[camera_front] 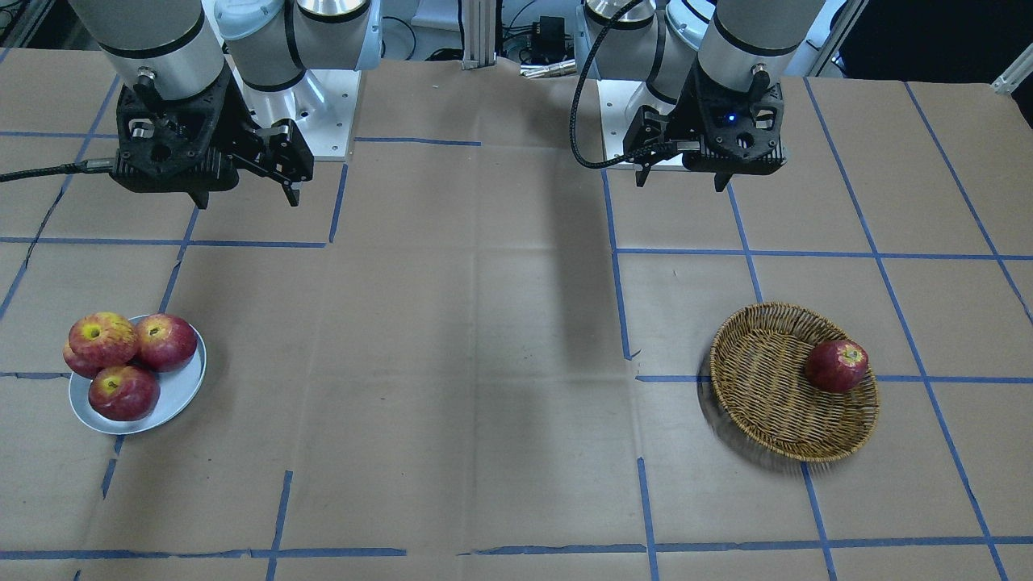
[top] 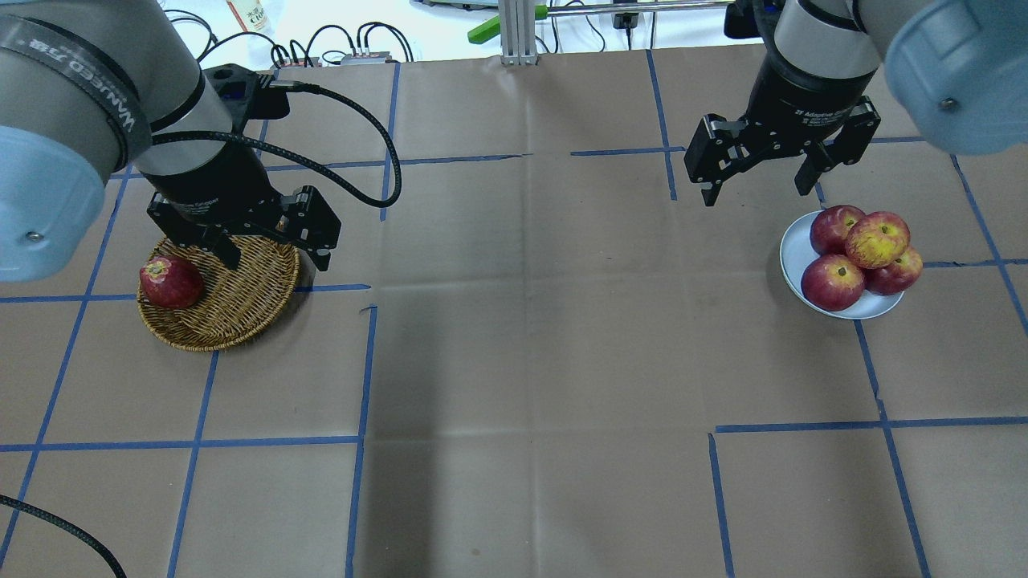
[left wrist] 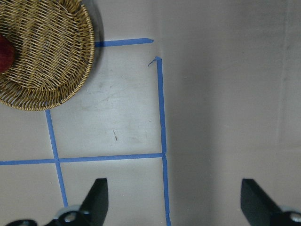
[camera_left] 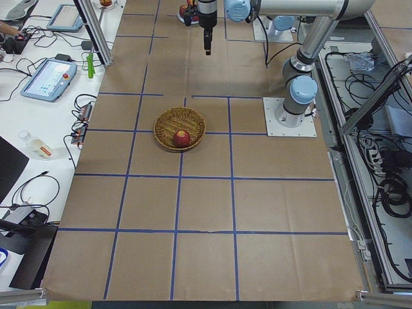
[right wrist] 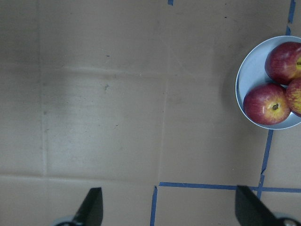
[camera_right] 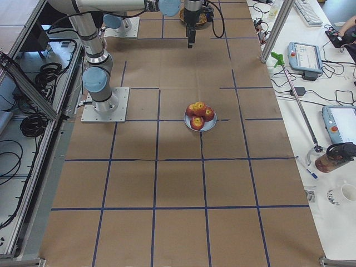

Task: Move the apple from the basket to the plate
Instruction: 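Open the right gripper and raise it away from the plate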

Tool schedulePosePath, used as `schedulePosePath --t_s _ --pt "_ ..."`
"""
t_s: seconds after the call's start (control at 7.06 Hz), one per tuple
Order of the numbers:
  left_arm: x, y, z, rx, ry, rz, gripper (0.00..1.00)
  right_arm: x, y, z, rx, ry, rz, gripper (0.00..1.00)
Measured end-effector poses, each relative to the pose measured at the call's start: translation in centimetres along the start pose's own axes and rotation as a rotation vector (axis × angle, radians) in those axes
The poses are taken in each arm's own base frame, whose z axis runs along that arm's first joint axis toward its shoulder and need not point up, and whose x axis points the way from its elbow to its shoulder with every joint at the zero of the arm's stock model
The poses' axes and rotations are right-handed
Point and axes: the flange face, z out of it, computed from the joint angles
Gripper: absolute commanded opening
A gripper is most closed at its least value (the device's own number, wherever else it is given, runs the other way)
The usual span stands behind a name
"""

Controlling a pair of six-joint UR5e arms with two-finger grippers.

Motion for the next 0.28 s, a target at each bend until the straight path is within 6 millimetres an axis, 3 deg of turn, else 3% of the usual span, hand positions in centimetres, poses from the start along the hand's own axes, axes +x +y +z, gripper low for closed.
schedulePosePath --t_s 0.28 --pt "0.00 0.03 0.02 -0.001 0.000 0.000 0.99 0.00 0.10 0.07 -0.002 0.002 -0.001 1.00"
